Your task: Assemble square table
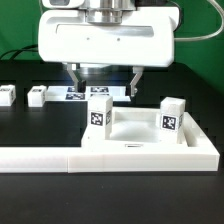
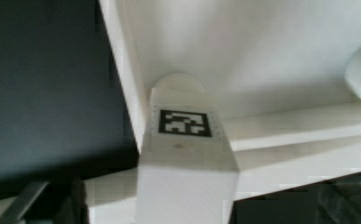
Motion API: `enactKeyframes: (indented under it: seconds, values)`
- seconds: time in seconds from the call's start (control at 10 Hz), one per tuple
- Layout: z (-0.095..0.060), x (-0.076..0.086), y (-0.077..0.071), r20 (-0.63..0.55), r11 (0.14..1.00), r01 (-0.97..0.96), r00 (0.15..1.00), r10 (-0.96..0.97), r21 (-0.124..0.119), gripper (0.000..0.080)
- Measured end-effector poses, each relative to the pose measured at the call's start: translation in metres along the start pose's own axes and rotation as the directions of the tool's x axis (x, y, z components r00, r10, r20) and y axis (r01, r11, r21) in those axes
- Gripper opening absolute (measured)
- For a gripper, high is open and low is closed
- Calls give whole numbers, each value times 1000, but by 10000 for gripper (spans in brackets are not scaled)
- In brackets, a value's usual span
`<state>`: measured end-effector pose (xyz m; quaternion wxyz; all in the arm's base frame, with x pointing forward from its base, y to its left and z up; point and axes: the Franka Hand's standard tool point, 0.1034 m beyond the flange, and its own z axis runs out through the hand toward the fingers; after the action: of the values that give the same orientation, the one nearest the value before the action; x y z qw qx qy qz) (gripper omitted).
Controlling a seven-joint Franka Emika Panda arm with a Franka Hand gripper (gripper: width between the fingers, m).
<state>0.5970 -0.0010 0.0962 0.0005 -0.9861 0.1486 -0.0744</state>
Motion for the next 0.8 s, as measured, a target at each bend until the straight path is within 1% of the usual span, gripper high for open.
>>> enactKeyframes:
  seconds: [0.3, 0.4, 0.5, 0.6, 0.7, 0.8]
  values:
    - [-3, -5, 6, 24, 996, 90, 996, -90, 7, 649]
    - [-3, -8, 10, 30, 995, 104, 994, -105, 7, 649]
    - [-2, -11, 16, 64, 994, 107, 992, -108, 11, 649]
    - [-2, -17, 18, 133, 995, 99, 986, -100, 19, 649]
    - [-3, -18, 17, 227, 995, 100, 968, -102, 21, 649]
    - [-2, -15, 18, 252, 995, 99, 962, -101, 21, 649]
